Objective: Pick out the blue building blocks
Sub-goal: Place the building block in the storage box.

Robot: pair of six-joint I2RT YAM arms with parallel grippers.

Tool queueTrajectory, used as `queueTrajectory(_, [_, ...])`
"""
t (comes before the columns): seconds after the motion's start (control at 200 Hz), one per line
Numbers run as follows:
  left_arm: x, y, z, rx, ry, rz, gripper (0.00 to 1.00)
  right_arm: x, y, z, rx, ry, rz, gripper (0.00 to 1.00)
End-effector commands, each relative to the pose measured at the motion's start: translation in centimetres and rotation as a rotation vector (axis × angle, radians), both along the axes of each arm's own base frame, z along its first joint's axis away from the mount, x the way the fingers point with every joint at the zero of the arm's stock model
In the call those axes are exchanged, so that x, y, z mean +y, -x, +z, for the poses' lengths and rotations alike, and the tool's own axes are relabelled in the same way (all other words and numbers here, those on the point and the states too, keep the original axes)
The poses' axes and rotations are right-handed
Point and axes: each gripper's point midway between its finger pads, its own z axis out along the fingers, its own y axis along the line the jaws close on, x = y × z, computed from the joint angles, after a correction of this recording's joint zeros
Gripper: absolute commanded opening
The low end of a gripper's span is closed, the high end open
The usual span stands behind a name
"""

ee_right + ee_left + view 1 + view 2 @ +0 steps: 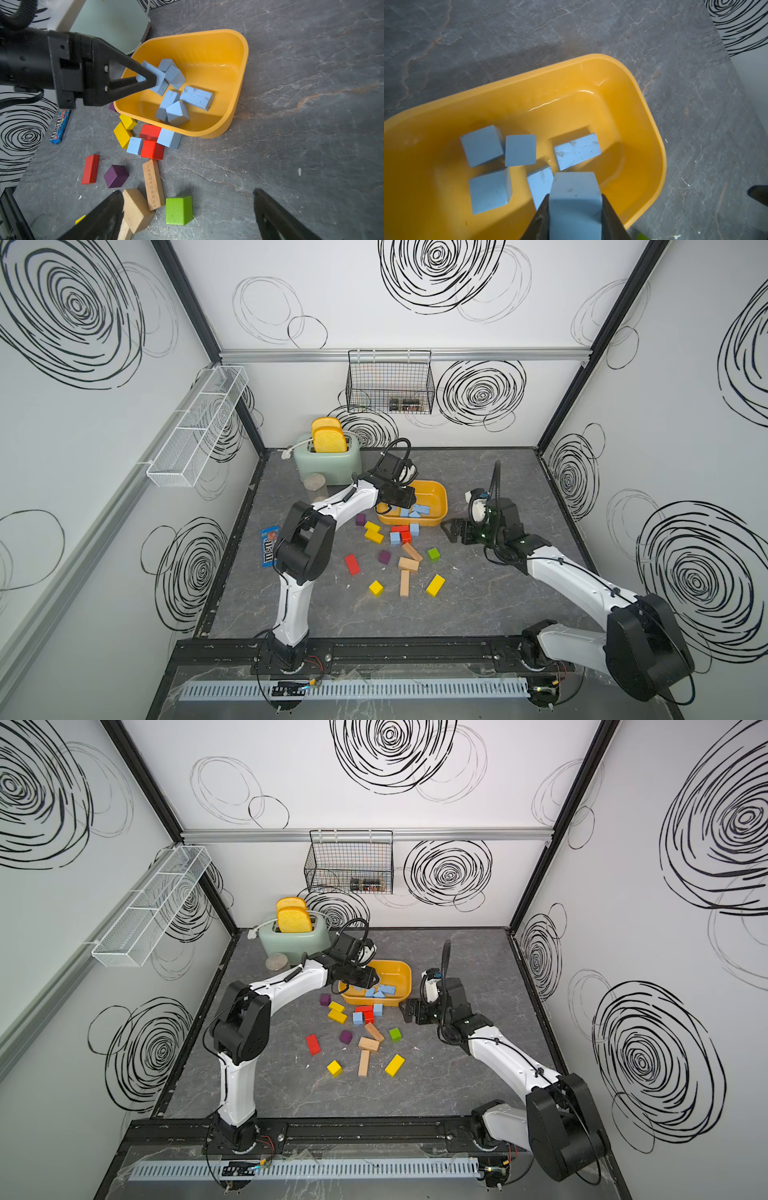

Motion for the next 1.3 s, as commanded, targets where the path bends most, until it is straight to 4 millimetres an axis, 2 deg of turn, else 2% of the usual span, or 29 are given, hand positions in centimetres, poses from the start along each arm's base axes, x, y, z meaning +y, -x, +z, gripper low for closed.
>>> queueTrajectory(0.0, [-0.9,-0.7,-0.2,-0.002,0.034,-0.028,0.0,-0.1,-1.1,1.4,-0.049,0.003,-0.014,0.98])
queueTrajectory(0.37, [-2.1,-1.0,-1.9,0.042,0.049,-0.054,0.02,-0.3,-0.9,1.5,-0.051,0.005,-0.015,0.98])
queueTrajectory(0.385, [-2.1,-1.1,-1.9,0.042,0.048,-0.054,0.07,-0.3,-0.9,1.5,-0.051,0.006,-0.015,0.98])
queueTrajectory(0.415, [-2.1,-1.1,-2.0,0.043,0.045,-0.053,0.1,-0.3,-0.9,1.6,-0.053,0.005,-0.017,0.98])
queueTrajectory(0.65, [-2.1,-1.6,-3.4,0.075,0.021,-0.03,0.2,-0.7,-0.7,1.6,-0.054,0.008,-0.025,0.98])
queueTrajectory(0.821, [-2.3,-1.8,-3.7,0.078,0.01,-0.029,0.34,-0.8,-0.6,1.5,-0.055,0.009,-0.029,0.98])
queueTrajectory(1.296, [-2.3,-2.1,-3.1,0.076,0.0,-0.01,0.53,-0.9,-0.4,1.7,-0.061,0.007,-0.028,0.98])
